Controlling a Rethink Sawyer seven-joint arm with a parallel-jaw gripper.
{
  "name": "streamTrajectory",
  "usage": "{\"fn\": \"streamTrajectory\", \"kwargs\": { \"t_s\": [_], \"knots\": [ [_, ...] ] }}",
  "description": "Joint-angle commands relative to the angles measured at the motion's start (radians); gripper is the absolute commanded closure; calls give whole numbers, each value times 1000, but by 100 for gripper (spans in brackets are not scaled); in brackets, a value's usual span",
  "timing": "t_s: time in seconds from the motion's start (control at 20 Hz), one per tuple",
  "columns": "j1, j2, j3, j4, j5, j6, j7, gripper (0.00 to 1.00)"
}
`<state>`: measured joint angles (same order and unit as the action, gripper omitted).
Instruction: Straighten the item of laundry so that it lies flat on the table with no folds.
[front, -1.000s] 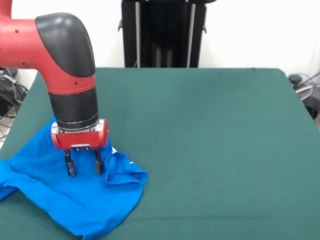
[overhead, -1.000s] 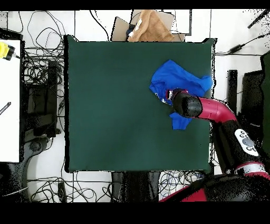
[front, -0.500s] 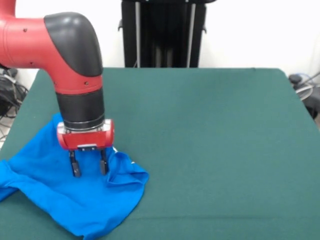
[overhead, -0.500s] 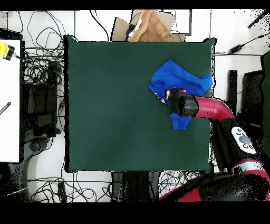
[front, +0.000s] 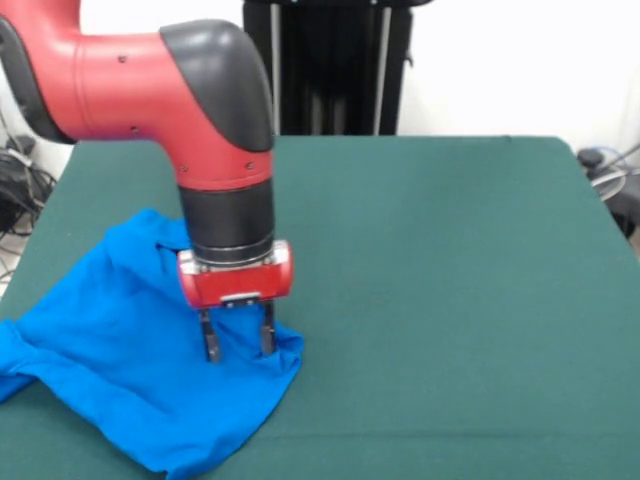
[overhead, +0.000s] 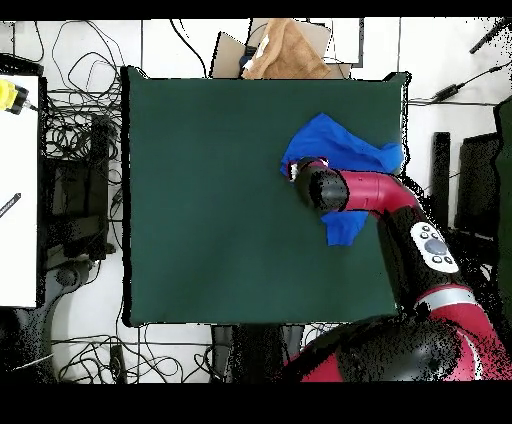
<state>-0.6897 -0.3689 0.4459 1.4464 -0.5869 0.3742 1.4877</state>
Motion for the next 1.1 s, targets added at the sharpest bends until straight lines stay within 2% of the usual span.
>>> {"fn": "streamTrajectory", "kwargs": {
  "t_s": [0.05,0.3,0.5,0.85,1.1],
  "knots": [
    [58,-36,-46,119,-39,-59,104,0],
    [123,-85,-111,184,-23,-105,202,0],
    [176,-83,-154,195,4,-135,244,0],
    [207,-50,-186,188,32,-184,241,0],
    [198,-18,-192,188,39,-211,219,0]
  ]
}}
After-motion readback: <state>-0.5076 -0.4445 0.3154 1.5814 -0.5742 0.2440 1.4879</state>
